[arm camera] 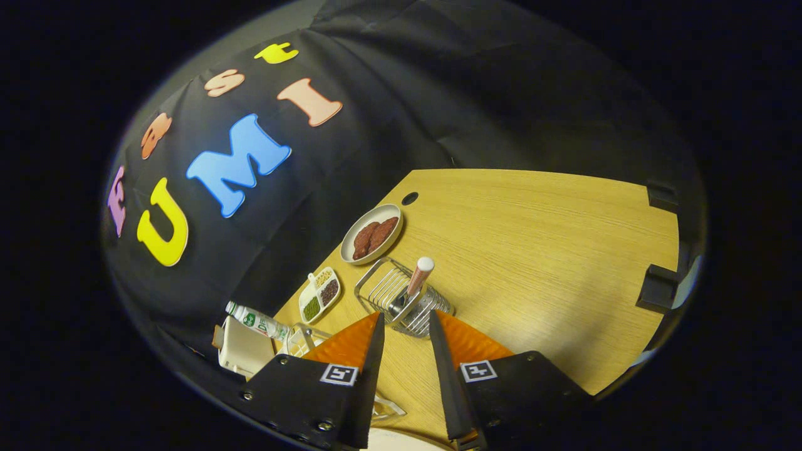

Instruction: Take the plate from the dish rack, then take the spoon from the basket and place it into the plate.

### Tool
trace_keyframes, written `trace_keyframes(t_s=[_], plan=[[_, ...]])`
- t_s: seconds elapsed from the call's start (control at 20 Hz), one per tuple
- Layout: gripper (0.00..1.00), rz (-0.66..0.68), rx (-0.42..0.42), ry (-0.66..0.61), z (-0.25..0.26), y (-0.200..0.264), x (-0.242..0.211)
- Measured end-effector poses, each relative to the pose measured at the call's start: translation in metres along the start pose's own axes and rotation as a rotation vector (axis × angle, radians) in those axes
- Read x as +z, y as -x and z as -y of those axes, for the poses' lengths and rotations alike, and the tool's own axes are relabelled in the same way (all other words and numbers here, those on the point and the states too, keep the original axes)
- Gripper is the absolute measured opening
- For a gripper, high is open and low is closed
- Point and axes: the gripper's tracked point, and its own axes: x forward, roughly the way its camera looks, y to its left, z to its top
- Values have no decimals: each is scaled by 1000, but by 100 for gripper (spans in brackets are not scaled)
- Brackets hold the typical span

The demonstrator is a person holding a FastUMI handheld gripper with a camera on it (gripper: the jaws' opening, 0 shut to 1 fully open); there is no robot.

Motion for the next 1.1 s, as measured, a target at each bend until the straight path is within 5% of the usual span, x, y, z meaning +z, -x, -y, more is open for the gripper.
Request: trace_keyframes(t_s=[0.4, 0.5, 0.7, 1.1], plan=[[45, 58, -53, -93, 3, -41, 27], [17, 60, -71, -84, 9, -43, 30], [9, 62, -52, -57, 0, -42, 34], [9, 97, -42, 19, -19, -23, 56]])
